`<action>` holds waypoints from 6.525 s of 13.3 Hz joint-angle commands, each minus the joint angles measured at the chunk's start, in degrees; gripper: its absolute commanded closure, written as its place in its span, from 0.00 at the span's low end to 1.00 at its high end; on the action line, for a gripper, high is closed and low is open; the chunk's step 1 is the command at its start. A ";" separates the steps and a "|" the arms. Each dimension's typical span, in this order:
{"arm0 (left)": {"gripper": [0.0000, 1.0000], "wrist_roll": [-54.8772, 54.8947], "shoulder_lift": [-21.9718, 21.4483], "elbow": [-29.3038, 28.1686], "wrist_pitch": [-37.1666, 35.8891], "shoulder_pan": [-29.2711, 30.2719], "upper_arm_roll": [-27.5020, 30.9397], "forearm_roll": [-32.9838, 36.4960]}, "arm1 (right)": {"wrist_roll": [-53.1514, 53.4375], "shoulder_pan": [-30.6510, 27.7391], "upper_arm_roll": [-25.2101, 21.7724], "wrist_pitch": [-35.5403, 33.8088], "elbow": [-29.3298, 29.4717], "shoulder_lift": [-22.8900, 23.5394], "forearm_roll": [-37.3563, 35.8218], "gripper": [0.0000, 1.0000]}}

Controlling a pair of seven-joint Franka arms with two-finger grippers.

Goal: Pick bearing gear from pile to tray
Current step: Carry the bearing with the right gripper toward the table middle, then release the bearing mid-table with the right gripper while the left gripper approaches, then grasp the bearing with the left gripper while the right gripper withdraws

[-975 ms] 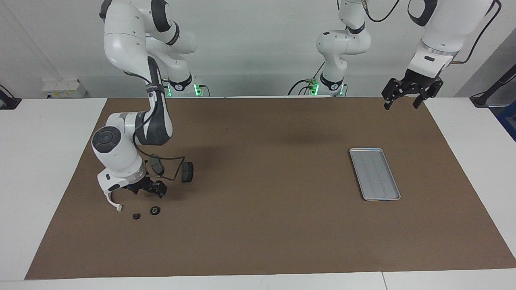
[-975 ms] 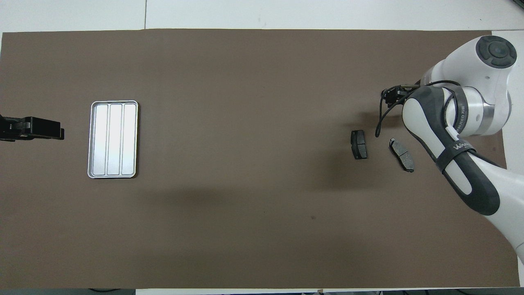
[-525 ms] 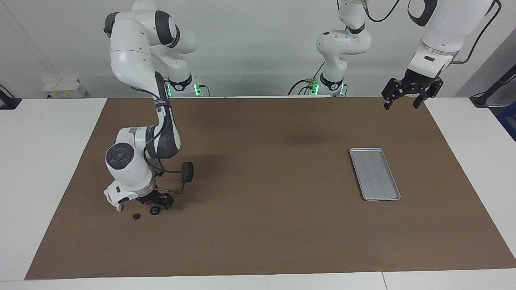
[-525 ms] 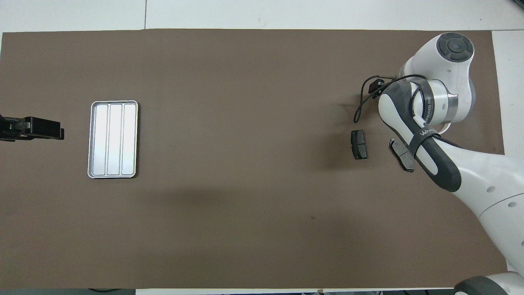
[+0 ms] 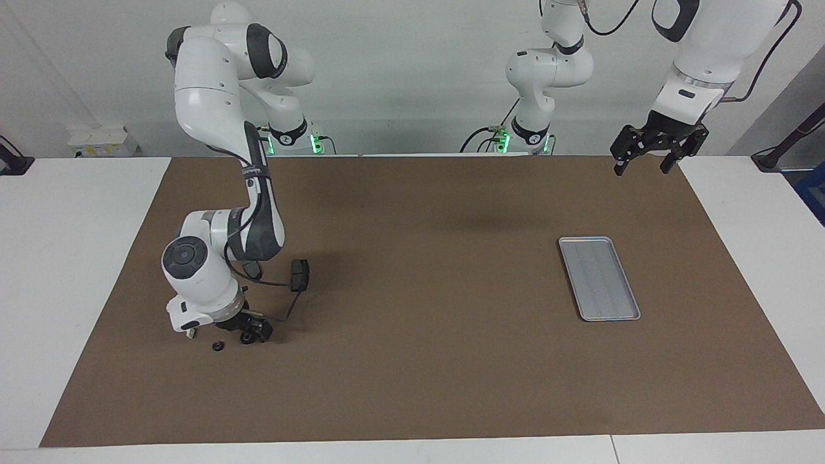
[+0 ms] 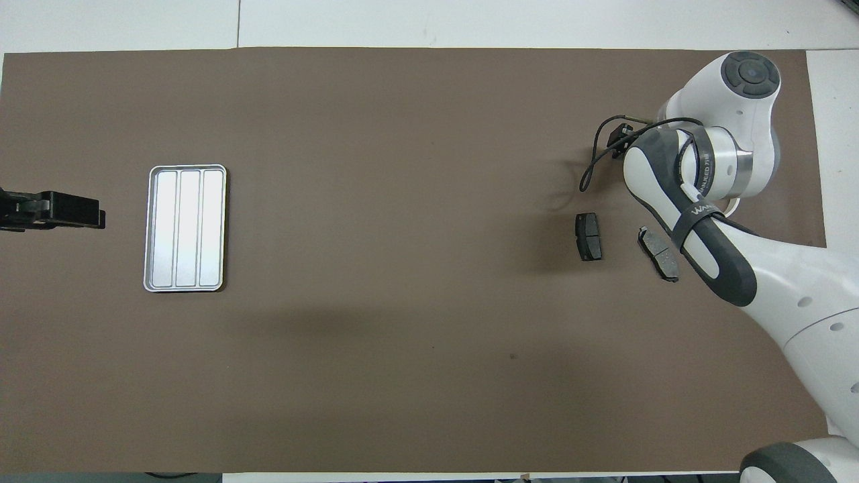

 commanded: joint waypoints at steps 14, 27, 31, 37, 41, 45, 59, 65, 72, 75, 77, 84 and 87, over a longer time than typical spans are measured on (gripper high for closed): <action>0.00 0.01 -1.97 -2.07 0.36 -0.23 0.23 0.36 | 2.13 -0.24 0.39 -0.55 2.63 1.76 1.80 1.00; 0.00 0.10 -1.97 -2.07 0.36 -0.23 0.14 0.35 | 12.18 14.42 1.97 -35.53 10.98 -16.77 -0.06 1.00; 0.00 0.10 -1.97 -2.07 0.36 -0.23 0.14 0.36 | 34.17 23.39 2.68 -31.77 9.40 -17.75 6.01 1.00; 0.00 0.10 -1.97 -2.07 0.36 -0.23 0.14 0.27 | 52.13 33.77 2.68 -7.55 -7.36 -17.31 6.28 1.00; 0.00 0.10 -1.97 -1.99 0.27 -0.32 0.14 0.35 | 57.84 38.16 2.42 -0.05 -5.91 -9.78 4.53 1.00; 0.00 -0.43 -1.97 -1.81 0.63 -0.58 0.23 0.27 | 59.96 38.52 2.50 3.30 -3.79 -4.57 1.27 1.00; 0.00 -0.34 -6.01 -9.72 5.37 0.12 0.58 0.27 | 60.05 38.17 2.33 7.46 -6.61 -4.83 0.13 0.41; 0.00 -12.27 -5.75 -10.86 8.53 -4.07 -1.08 0.18 | 46.14 28.19 2.32 -11.50 5.24 -5.26 0.65 0.06; 0.00 -35.90 13.97 -2.55 15.10 -27.36 -1.44 3.06 | -3.25 6.91 1.98 -20.60 6.85 -10.45 -3.02 0.00; 0.00 -42.42 22.35 -0.85 21.97 -32.20 -1.35 3.96 | -18.57 -0.83 2.06 -16.22 5.10 -10.54 -3.39 0.00; 0.00 -45.42 29.73 4.23 24.51 -33.28 -1.35 4.83 | -24.30 -4.27 2.06 -12.27 2.90 -10.63 -3.39 0.00; 0.00 -44.73 28.18 -7.95 34.36 -32.67 -1.53 4.93 | -18.89 -6.04 1.89 -4.08 2.36 -2.82 -4.35 0.00; 0.00 -44.11 26.87 -11.73 34.99 -32.22 -1.70 4.14 | -15.02 -5.77 1.89 -2.41 2.71 0.26 -4.97 0.00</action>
